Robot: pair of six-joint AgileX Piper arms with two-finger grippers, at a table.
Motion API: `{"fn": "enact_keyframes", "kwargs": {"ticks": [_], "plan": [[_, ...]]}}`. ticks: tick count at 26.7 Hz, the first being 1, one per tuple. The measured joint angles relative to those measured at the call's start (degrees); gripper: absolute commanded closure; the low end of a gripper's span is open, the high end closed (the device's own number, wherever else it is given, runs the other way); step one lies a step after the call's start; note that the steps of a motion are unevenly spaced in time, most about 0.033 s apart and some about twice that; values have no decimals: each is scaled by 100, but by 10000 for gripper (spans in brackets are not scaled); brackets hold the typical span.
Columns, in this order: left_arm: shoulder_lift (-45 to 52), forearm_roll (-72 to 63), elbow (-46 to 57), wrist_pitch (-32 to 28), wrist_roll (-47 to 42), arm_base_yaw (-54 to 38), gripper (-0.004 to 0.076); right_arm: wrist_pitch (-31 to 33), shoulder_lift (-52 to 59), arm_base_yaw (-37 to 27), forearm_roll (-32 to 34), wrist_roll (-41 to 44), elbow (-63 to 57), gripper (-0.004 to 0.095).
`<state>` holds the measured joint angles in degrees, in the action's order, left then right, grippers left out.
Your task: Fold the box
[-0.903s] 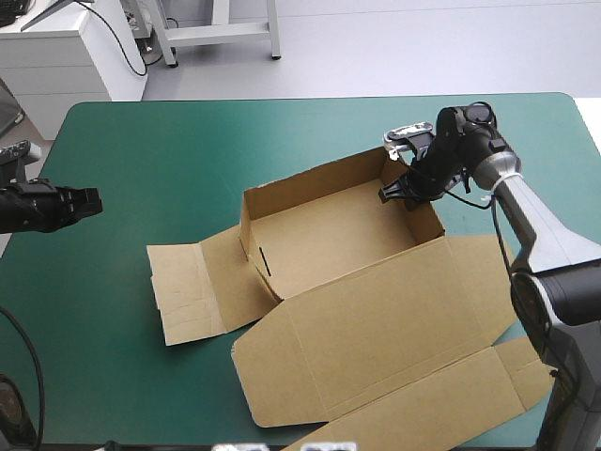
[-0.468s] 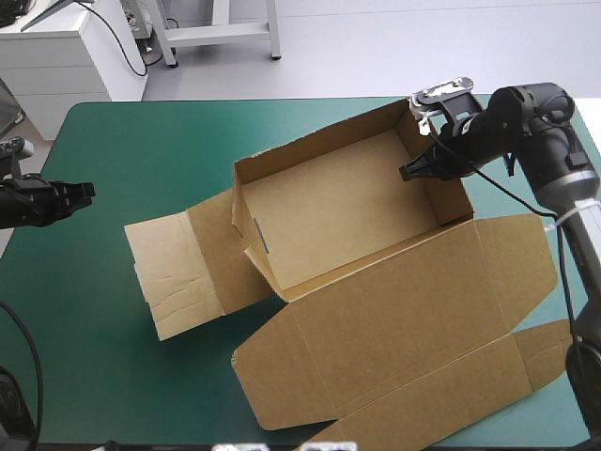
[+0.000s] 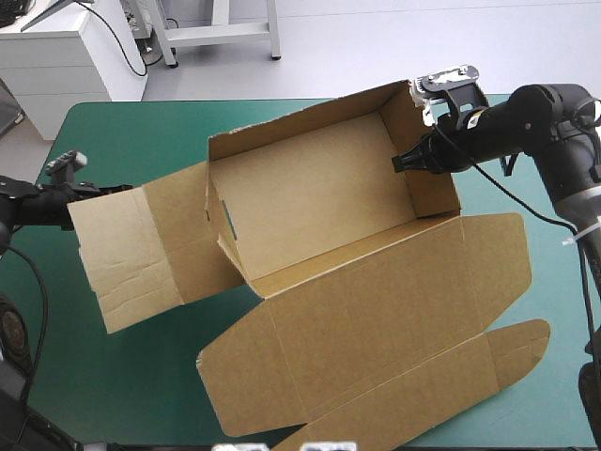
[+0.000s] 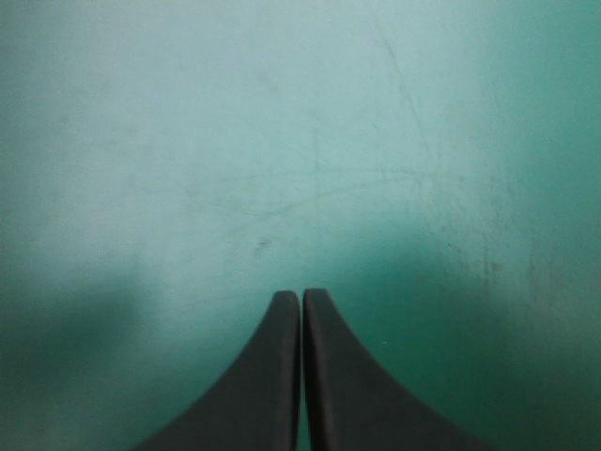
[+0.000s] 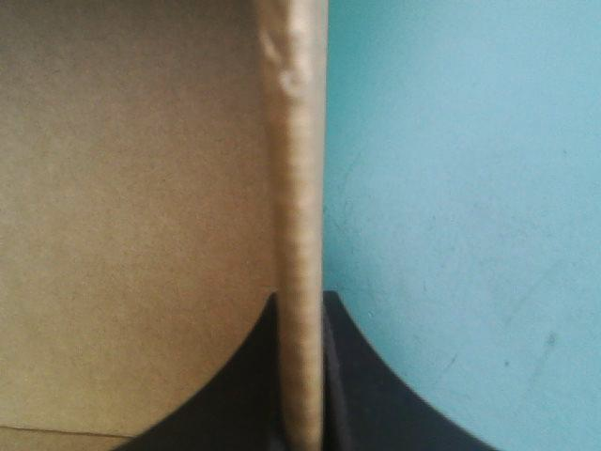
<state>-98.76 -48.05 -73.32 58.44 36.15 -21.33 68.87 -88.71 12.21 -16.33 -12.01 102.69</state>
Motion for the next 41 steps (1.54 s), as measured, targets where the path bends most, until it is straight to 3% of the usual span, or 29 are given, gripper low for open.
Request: {"fn": "enact_keyframes", "kwargs": {"ticks": [6, 13, 19, 25, 33, 35, 39, 41], "plan": [[-135, 24, 0, 43, 45, 864, 731, -522, -10, 0, -151, -19, 1, 928], [-61, -80, 0, 547, 37, 1334, 731, -583, -235, 0, 156, 201, 6, 927], [262, -1432, 0, 914, 159, 1480, 732, -621, -462, 0, 548, 619, 6, 927], [842, -2007, 0, 625, 255, 2196, 731, -746, -576, -5, 767, 789, 6, 927], [1024, -2225, 0, 465, 255, 2352, 722, -680, -683, -27, 876, 827, 6, 927], [1049, -2216, -13, 447, 255, 2356, 596, -552, -737, -33, 870, 827, 6, 927], [1049, -2098, -13, 468, 210, 2356, 225, -363, -773, -38, 865, 831, 7, 927], [1049, -2098, -17, 548, 205, 2356, 179, -357, -773, -44, 877, 826, 7, 927]]}}
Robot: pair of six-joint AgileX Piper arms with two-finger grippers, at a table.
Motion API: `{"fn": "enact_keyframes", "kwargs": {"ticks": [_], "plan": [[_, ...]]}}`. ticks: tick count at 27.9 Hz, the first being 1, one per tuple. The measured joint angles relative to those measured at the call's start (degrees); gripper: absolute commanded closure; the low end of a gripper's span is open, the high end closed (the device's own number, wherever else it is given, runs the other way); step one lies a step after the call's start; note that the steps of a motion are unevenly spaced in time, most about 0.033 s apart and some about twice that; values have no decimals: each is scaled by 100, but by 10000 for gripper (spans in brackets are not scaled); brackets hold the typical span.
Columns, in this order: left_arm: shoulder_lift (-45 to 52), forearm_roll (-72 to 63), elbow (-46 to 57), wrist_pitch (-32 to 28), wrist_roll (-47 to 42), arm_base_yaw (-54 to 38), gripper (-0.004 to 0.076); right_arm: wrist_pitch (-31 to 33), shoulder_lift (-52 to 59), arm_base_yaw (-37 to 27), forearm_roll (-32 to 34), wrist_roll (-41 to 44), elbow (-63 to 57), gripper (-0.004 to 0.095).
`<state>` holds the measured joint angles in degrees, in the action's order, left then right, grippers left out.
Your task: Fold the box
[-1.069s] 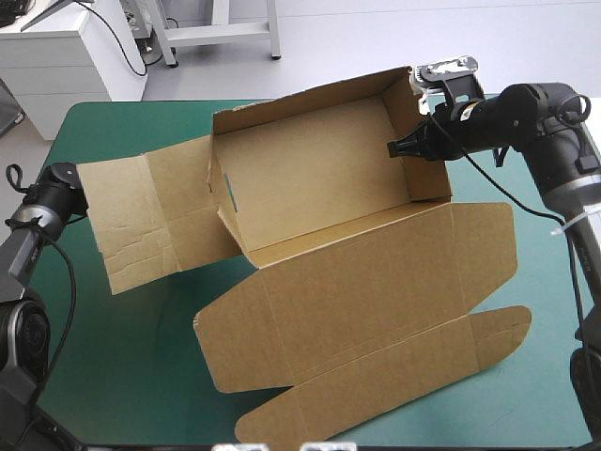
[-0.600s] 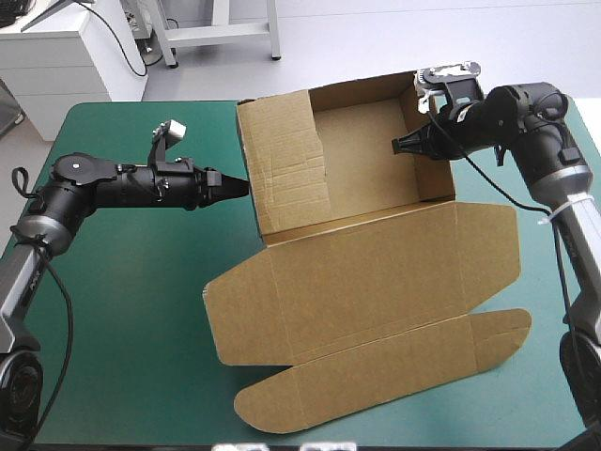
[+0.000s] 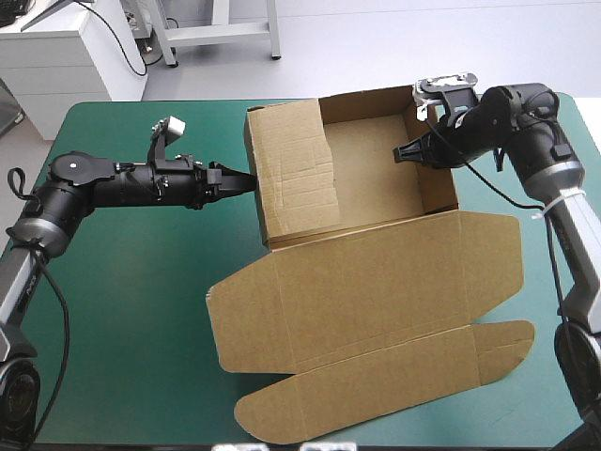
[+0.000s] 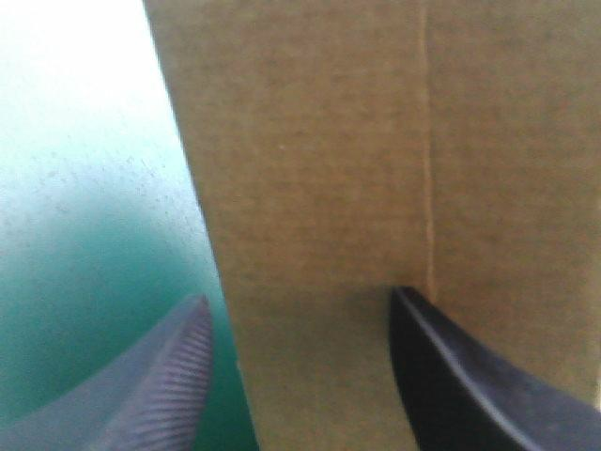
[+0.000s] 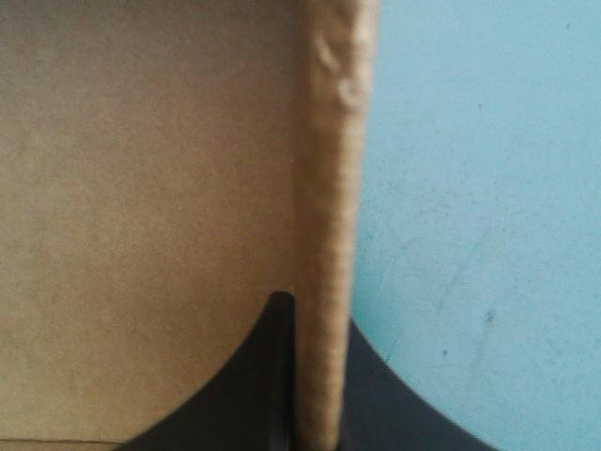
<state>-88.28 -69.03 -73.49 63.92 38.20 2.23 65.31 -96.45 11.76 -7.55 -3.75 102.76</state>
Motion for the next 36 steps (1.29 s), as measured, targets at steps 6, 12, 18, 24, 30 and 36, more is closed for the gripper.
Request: {"fn": "enact_keyframes", "kwargs": {"ticks": [6, 12, 18, 24, 30, 36], "plan": [[0, -368, -17, 97, -301, -11, 213, 18, 0, -12, 29, 4, 5, 927], [4, -834, -39, 199, -312, -11, 214, 18, 0, -18, 47, 23, 5, 927], [4, -882, -41, 306, -313, -11, 214, 18, 0, -18, 37, 23, 5, 927], [4, -1185, -46, 447, -318, -194, 214, 103, 0, -7, -41, 23, 5, 927], [4, -1420, -46, 488, -318, -373, 214, 136, 0, 5, -67, 2, 5, 927], [4, -1065, -46, 496, -299, -373, 214, 142, 0, 5, -61, -17, 5, 927]]}}
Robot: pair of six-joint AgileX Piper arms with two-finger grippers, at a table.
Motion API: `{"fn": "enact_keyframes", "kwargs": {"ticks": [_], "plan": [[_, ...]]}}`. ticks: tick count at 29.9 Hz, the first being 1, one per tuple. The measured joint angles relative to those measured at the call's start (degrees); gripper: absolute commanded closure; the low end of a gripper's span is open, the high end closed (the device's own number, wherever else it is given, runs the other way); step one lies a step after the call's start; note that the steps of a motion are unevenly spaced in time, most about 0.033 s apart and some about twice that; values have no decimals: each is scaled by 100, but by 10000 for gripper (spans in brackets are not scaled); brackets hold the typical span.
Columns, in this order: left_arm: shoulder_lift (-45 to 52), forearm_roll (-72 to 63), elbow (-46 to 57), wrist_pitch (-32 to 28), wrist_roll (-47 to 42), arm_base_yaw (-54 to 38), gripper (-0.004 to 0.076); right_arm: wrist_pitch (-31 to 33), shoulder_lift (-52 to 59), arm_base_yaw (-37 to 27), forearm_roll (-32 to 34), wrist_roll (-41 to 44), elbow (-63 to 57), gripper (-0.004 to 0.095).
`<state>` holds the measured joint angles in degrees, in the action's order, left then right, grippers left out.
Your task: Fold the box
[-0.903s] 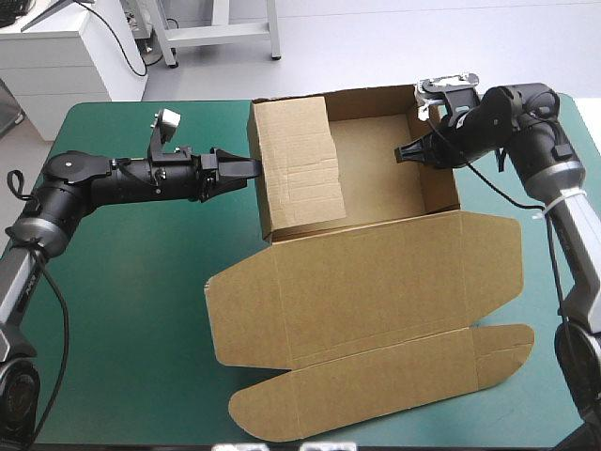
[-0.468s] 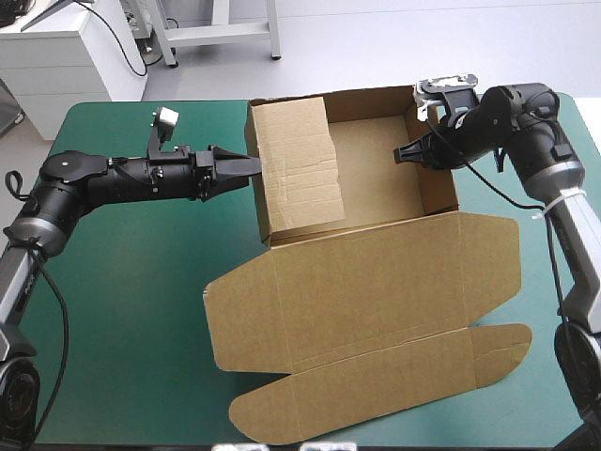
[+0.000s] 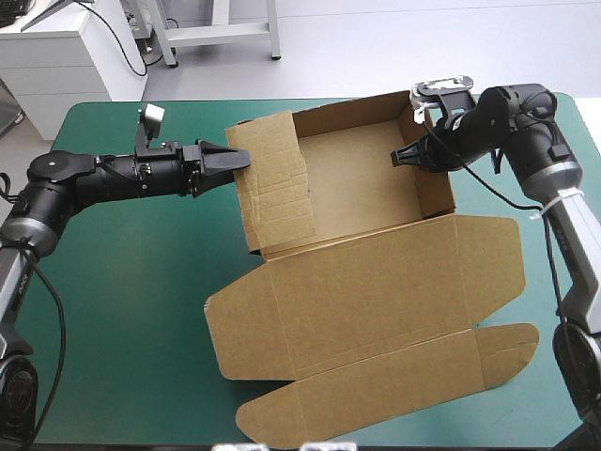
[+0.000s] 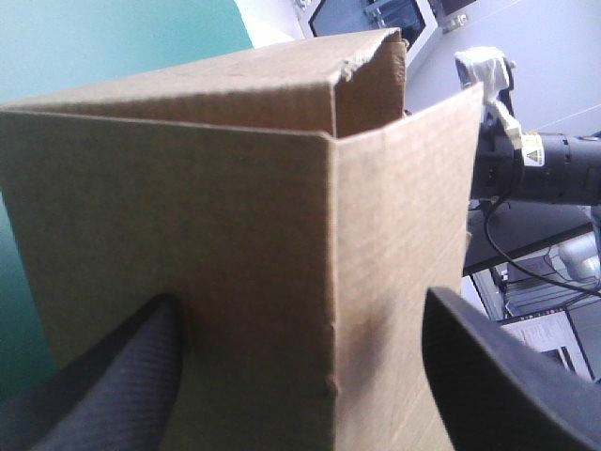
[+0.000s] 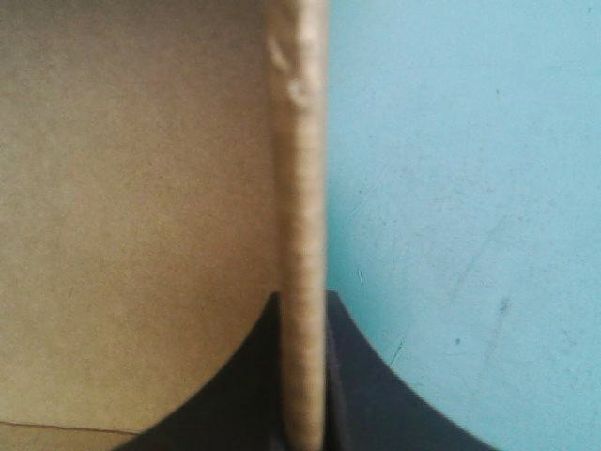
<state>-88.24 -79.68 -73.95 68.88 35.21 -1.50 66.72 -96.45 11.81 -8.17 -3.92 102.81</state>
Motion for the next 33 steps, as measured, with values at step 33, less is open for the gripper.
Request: {"fn": "enact_keyframes", "kwargs": {"ticks": [33], "plan": [[895, 5650, 0, -2763, -5130, 2629, 258, -716, 85, 669, 817, 40, 6, 925]]}}
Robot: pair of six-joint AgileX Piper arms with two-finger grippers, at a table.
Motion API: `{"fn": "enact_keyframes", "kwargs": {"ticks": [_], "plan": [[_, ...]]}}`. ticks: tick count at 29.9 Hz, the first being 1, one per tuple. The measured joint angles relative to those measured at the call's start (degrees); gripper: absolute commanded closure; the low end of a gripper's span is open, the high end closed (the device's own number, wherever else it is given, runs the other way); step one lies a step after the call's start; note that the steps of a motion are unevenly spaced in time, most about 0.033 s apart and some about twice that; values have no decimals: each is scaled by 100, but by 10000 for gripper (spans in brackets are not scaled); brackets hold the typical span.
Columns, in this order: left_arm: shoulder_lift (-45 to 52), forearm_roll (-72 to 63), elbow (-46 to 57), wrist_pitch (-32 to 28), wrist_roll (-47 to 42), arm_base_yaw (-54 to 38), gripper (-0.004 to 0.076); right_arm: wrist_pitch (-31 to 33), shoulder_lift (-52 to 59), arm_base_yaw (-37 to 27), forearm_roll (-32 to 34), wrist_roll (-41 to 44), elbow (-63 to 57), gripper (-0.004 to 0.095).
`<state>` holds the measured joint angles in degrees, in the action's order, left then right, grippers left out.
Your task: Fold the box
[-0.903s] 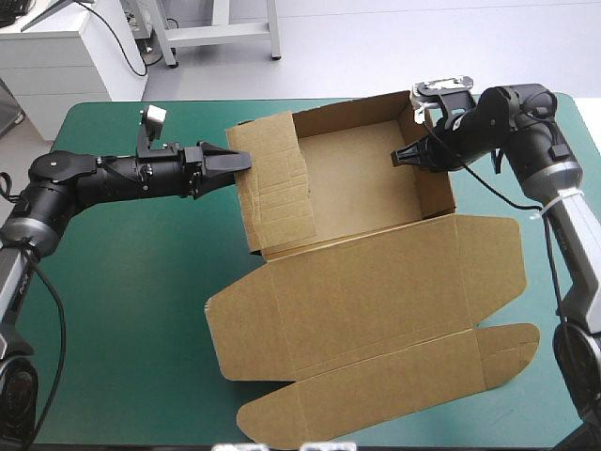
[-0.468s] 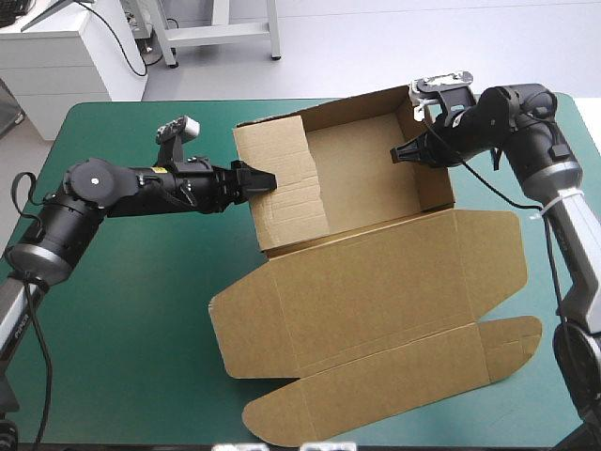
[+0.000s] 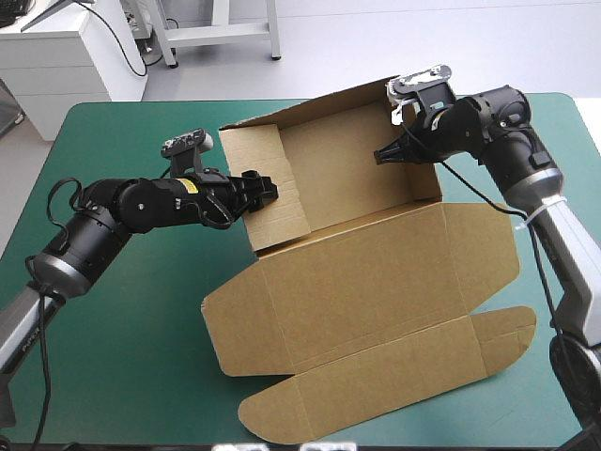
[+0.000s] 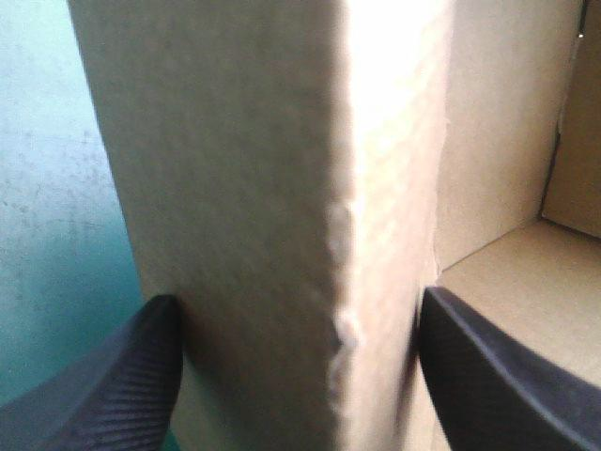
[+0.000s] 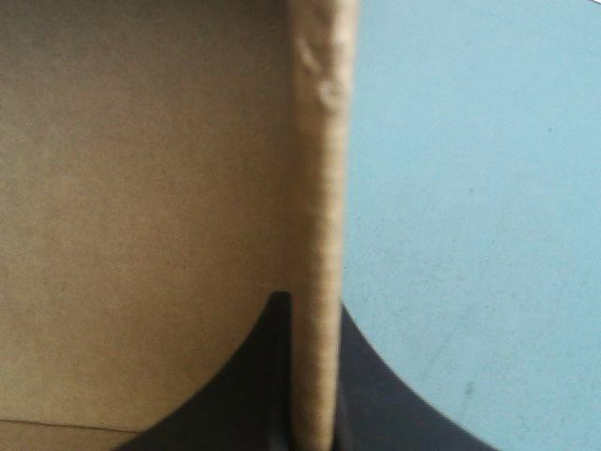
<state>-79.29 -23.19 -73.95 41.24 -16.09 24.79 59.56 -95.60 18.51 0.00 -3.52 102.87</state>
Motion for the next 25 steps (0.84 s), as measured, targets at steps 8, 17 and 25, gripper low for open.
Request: {"fn": "enact_keyframes", "kwargs": {"ticks": [8, 17, 25], "plan": [[-5, 873, 0, 47, -569, 18, 307, -38, 41, 383, 491, 239, 1, 925], [-5, 1364, -94, 352, -978, 60, 307, -14, 41, 538, 624, 258, 1, 925], [-29, 2488, -105, 358, -2453, 619, 307, -187, 41, 544, 772, 352, 34, 925]]}}
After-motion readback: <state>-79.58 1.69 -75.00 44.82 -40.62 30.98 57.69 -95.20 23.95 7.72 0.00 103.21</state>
